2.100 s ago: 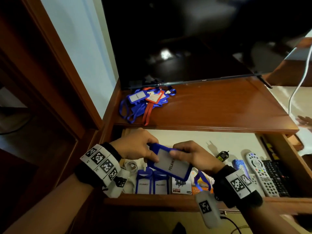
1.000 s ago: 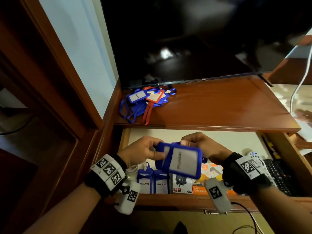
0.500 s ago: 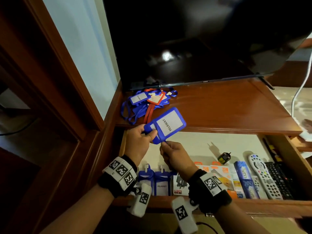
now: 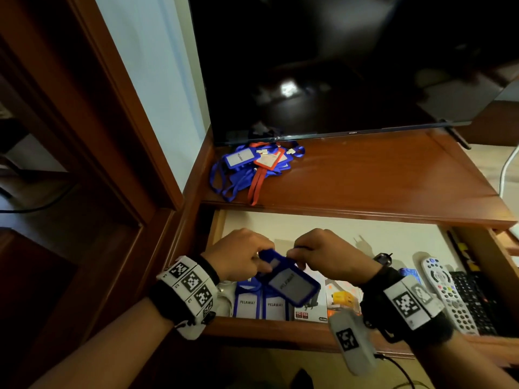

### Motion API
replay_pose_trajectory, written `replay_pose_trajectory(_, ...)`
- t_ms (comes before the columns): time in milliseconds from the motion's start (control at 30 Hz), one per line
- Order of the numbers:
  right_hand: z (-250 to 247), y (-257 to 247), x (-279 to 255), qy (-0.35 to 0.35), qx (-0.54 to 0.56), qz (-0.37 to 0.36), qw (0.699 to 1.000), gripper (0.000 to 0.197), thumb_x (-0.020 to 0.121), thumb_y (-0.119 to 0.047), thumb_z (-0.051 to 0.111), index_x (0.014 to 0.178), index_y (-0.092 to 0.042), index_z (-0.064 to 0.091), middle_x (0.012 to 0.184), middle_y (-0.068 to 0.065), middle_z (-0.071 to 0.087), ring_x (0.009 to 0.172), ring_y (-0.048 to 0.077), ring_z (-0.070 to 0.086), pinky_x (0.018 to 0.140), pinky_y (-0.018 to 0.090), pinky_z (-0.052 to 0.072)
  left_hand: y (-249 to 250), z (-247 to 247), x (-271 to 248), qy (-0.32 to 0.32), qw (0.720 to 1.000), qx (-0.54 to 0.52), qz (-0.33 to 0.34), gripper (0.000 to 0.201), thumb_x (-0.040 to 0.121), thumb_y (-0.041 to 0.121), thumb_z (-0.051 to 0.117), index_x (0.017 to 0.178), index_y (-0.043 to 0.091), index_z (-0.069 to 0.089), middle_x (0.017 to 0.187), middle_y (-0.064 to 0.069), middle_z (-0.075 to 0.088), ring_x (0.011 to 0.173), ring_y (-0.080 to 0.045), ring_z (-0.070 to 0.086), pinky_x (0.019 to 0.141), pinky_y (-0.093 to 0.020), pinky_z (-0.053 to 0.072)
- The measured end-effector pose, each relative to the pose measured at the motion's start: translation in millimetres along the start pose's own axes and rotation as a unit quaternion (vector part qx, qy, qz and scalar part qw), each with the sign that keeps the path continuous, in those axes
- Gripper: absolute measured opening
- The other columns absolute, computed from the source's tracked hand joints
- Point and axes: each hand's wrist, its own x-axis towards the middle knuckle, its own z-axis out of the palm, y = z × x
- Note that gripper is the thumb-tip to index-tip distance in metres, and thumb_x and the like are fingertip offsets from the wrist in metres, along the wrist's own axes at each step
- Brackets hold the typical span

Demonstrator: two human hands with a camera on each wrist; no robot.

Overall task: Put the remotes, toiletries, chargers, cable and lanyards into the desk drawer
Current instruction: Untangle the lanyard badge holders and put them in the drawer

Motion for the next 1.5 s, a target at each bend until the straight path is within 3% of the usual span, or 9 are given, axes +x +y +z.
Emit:
replay_pose_trajectory(167,2.2,16.7,-5.9,-0.022,0.283,-0.023,0.959,0.037,0.09,-0.036,0.06,0.079,0.0,0.063,0.067,0.015,0.054,0.058,0.02,0.045,0.052,0.026,0.036,4.9,-8.6,-6.2,0.0,0.962,-0.273,0.009,0.015,0.08,0.004,0.07,0.078,0.017,0.063,0.075,0.006,0.064,0.07,-0.004,0.057,0.066,-0.016,0.045)
replay_pose_trajectory(300,12.2,21.6,-17.9,0.037,0.423,-0.089,0.901,0.029,0.059,-0.036,0.075,0.075,-0.014,0.064,0.064,0.018,0.056,0.059,0.015,0.057,0.053,0.02,0.048,13.3,2.0,0.0,0.106,0.876,-0.471,-0.011,0.017,0.075,0.009,0.067,0.091,0.014,0.067,0.086,-0.005,0.067,0.081,-0.021,0.057,0.08,-0.034,0.048)
replay_pose_trajectory(533,10.8,24.0,-2.2,0.047,0.566,-0.022,0.823,0.015,0.083,-0.02,0.042,0.088,-0.006,0.048,0.051,0.005,0.031,0.043,0.013,0.025,0.045,0.022,0.028,45.1,20.2,29.0,0.232,0.767,-0.597,-0.03,0.024,0.079,0.017,0.066,0.103,0.019,0.069,0.098,-0.014,0.069,0.09,-0.028,0.061,0.079,-0.037,0.051)
replay_pose_trajectory(767,3.9,43.3,0.2,0.052,0.612,0.038,0.788,0.022,0.097,-0.015,0.034,0.079,-0.012,0.045,0.051,0.0,0.029,0.045,0.012,0.021,0.051,0.027,0.017,64.8,29.6,45.7,0.233,0.724,-0.649,-0.021,0.033,0.081,0.015,0.058,0.112,0.008,0.062,0.105,-0.011,0.07,0.103,-0.024,0.065,0.089,-0.03,0.052)
replay_pose_trajectory(1033,13.7,52.1,10.9,-0.048,0.648,0.026,0.759,0.021,0.093,-0.025,0.043,0.078,-0.015,0.052,0.052,0.001,0.035,0.045,0.01,0.027,0.05,0.025,0.023,65.6,37.8,35.1,0.298,0.727,-0.617,-0.043,0.033,0.08,0.013,0.059,0.111,0.003,0.063,0.111,-0.016,0.069,0.109,-0.029,0.063,0.092,-0.034,0.052)
replay_pose_trajectory(1167,19.0,59.5,32.9,-0.108,0.618,0.019,0.779,0.017,0.083,-0.027,0.054,0.074,-0.013,0.054,0.054,0.004,0.04,0.047,0.013,0.031,0.051,0.026,0.026,40.8,32.8,33.2,0.315,0.74,-0.59,-0.077,0.029,0.077,0.016,0.067,0.104,0.006,0.069,0.105,-0.018,0.07,0.104,-0.033,0.065,0.091,-0.041,0.052)
replay_pose_trajectory(1233,20.8,67.9,48.7,-0.101,0.58,0.039,0.808,0.019,0.086,-0.023,0.051,0.072,-0.012,0.056,0.055,0.005,0.04,0.047,0.014,0.031,0.049,0.026,0.026,20.0,25.6,34.5,0.315,0.77,-0.544,-0.106,0.025,0.075,0.016,0.067,0.099,0.007,0.071,0.1,-0.019,0.071,0.099,-0.033,0.067,0.087,-0.041,0.053)
replay_pose_trajectory(1333,20.9,83.8,76.7,-0.044,0.502,0.109,0.857,0.023,0.093,-0.014,0.039,0.078,-0.01,0.057,0.055,0.005,0.041,0.047,0.015,0.031,0.046,0.024,0.026,-14.3,9.9,39.1,0.277,0.868,-0.393,-0.124,0.026,0.075,0.017,0.069,0.095,0.002,0.07,0.092,-0.013,0.073,0.089,-0.024,0.069,0.079,-0.031,0.055)
replay_pose_trajectory(1500,2.1,96.0,129.2,0.057,0.411,0.188,0.89,0.022,0.087,-0.013,0.05,0.065,-0.011,0.055,0.051,0.003,0.041,0.046,0.019,0.031,0.047,0.024,0.025,-51.5,-12.1,53.5,0.084,0.972,-0.119,-0.185,0.017,0.079,0.018,0.073,0.078,0.003,0.067,0.08,-0.008,0.069,0.075,-0.02,0.064,0.069,-0.03,0.051)
